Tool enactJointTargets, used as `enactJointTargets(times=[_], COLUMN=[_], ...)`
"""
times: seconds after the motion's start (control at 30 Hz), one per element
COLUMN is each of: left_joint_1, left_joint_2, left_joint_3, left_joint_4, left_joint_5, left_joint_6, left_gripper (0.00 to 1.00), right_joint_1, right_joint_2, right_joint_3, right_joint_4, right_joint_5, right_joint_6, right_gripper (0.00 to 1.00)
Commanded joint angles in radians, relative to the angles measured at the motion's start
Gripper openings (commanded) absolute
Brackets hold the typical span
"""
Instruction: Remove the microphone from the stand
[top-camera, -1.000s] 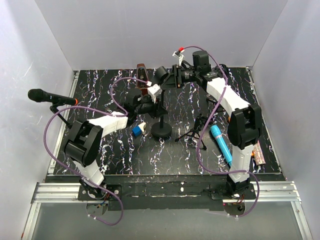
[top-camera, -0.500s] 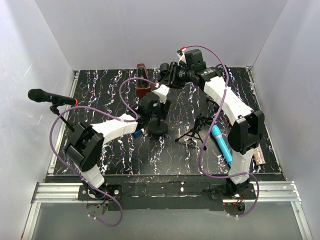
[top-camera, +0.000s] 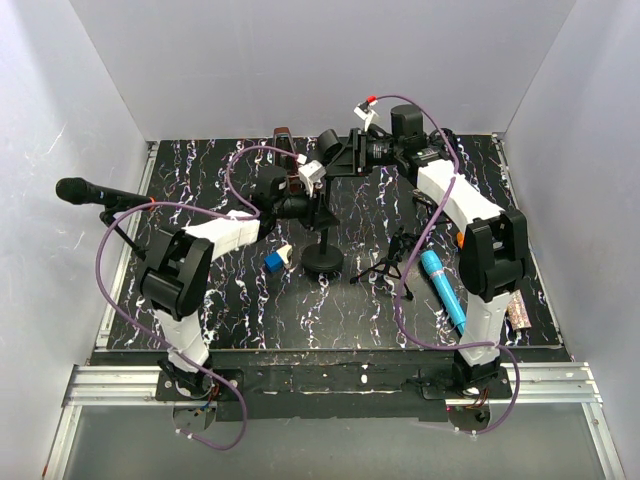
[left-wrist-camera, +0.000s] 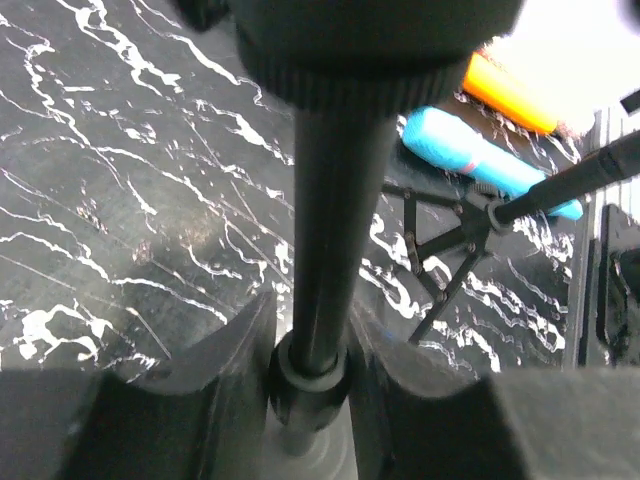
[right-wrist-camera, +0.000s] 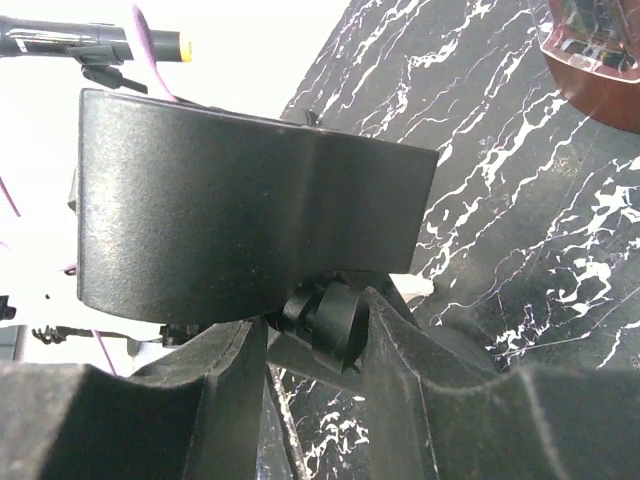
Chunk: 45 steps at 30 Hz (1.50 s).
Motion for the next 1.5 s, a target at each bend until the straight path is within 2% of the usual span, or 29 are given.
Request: enactJointTargets(times=[0.0, 0.03, 0.07, 0.13, 0.2, 0.23, 0.27, 0.3, 0.33, 0.37, 0.4, 0.53, 0.57, 0.63, 0.67, 0.73, 0.8, 0.87, 0.93, 1.0, 1.07, 1.1, 1.17, 1.23, 1.27, 1.3, 1.37, 1.43, 1.47], left_joint_1=[-0.013, -0.014, -0.014, -0.023, -0.077, -0.141, -0.198, -0.230, -0.235, -0.235, -0.235, -0.234, -0.232, -0.211, -0.192, -0.154, -0.122, -0.094, -0.079, -0.077, -0.079, -0.080, -0.082, -0.091, -0.111, -0.147, -0.261, -0.273, -0.275], left_joint_2=[0.026, 0.029, 0.027, 0.002, -0.055, -0.081, -0.088, -0.071, -0.053, -0.034, -0.026, -0.023, -0.025, -0.037, -0.049, -0.075, -0.086, -0.077, -0.063, -0.048, -0.022, -0.011, 0.004, -0.018, -0.035, -0.057, -0.052, -0.028, -0.023], left_joint_3=[0.060, 0.072, 0.080, 0.074, 0.051, 0.049, 0.049, 0.067, 0.101, 0.135, 0.144, 0.118, 0.111, 0.094, 0.078, 0.042, 0.012, 0.005, -0.017, -0.035, -0.022, -0.011, 0.015, 0.015, 0.011, 0.018, 0.044, 0.093, 0.109], left_joint_4=[0.021, -0.001, -0.021, -0.036, -0.061, -0.079, -0.066, -0.037, -0.089, -0.139, -0.150, -0.096, -0.090, -0.084, -0.072, -0.036, -0.015, -0.021, 0.006, 0.052, 0.062, 0.056, 0.033, 0.034, 0.027, 0.001, 0.011, -0.041, -0.050], left_joint_5=[0.140, 0.143, 0.135, 0.027, -0.457, -0.868, -1.208, -1.324, -1.311, -1.313, -1.337, -1.282, -1.256, -1.140, -1.039, -0.794, -0.510, -0.278, -0.158, -0.084, -0.050, -0.047, -0.070, -0.197, -0.359, -0.582, -1.298, -1.293, -1.284], left_joint_6=[0.025, 0.051, 0.062, 0.063, 0.059, 0.065, 0.069, 0.094, 0.092, 0.065, 0.034, 0.038, 0.046, 0.049, 0.049, 0.071, 0.072, 0.074, 0.053, 0.042, 0.034, 0.034, 0.039, 0.036, 0.031, 0.034, 0.057, 0.024, 0.014], left_gripper=[0.19, 0.05, 0.00, 0.00, 0.00, 0.00, 0.00, 0.00, 0.00, 0.00, 0.00, 0.00, 0.08, 0.42, 0.52, 0.64, 0.69, 0.71, 0.70, 0.64, 0.46, 0.31, 0.00, 0.00, 0.00, 0.00, 0.00, 0.00, 0.00], right_joint_1=[0.019, 0.020, 0.019, 0.022, 0.034, 0.045, 0.054, 0.074, 0.103, 0.130, 0.149, 0.171, 0.169, 0.157, 0.152, 0.137, 0.122, 0.109, 0.094, 0.092, 0.088, 0.085, 0.083, 0.085, 0.089, 0.097, 0.124, 0.164, 0.183], right_joint_2=[0.029, 0.028, 0.023, 0.012, -0.014, -0.029, -0.062, -0.108, -0.148, -0.173, -0.176, -0.155, -0.149, -0.144, -0.141, -0.127, -0.113, -0.100, -0.080, -0.061, -0.049, -0.047, -0.052, -0.061, -0.069, -0.077, -0.103, -0.133, -0.149], right_joint_3=[0.005, 0.007, 0.008, 0.019, 0.042, 0.068, 0.120, 0.133, 0.101, 0.076, 0.085, 0.076, 0.077, 0.061, 0.059, 0.053, 0.047, 0.025, 0.005, -0.007, -0.005, -0.007, -0.013, -0.007, 0.002, 0.019, 0.060, 0.099, 0.097], right_joint_4=[-0.003, -0.011, -0.023, -0.071, -0.149, -0.217, -0.329, -0.403, -0.379, -0.303, -0.296, -0.310, -0.310, -0.281, -0.260, -0.202, -0.130, -0.048, 0.050, 0.089, 0.089, 0.089, 0.089, 0.054, 0.002, -0.050, -0.170, -0.262, -0.266], right_joint_5=[-0.070, -0.058, -0.044, 0.017, 0.162, 0.259, 0.424, 0.579, 0.660, 0.656, 0.666, 0.763, 0.778, 0.774, 0.750, 0.644, 0.500, 0.342, 0.138, 0.032, 0.015, 0.016, 0.045, 0.122, 0.196, 0.300, 0.532, 0.732, 0.769], right_joint_6=[-0.019, -0.019, -0.021, -0.021, -0.031, -0.027, -0.013, 0.051, 0.086, 0.081, 0.062, 0.044, 0.024, -0.001, -0.013, -0.040, -0.071, -0.090, -0.108, -0.125, -0.127, -0.128, -0.131, -0.122, -0.110, -0.099, -0.078, -0.044, -0.038], right_gripper=[0.01, 0.01, 0.01, 0.01, 0.01, 0.01, 0.01, 0.01, 0.01, 0.01, 0.01, 0.01, 0.01, 0.01, 0.01, 0.01, 0.01, 0.01, 0.01, 0.01, 0.01, 0.01, 0.01, 0.01, 0.01, 0.01, 0.01, 0.01, 0.01])
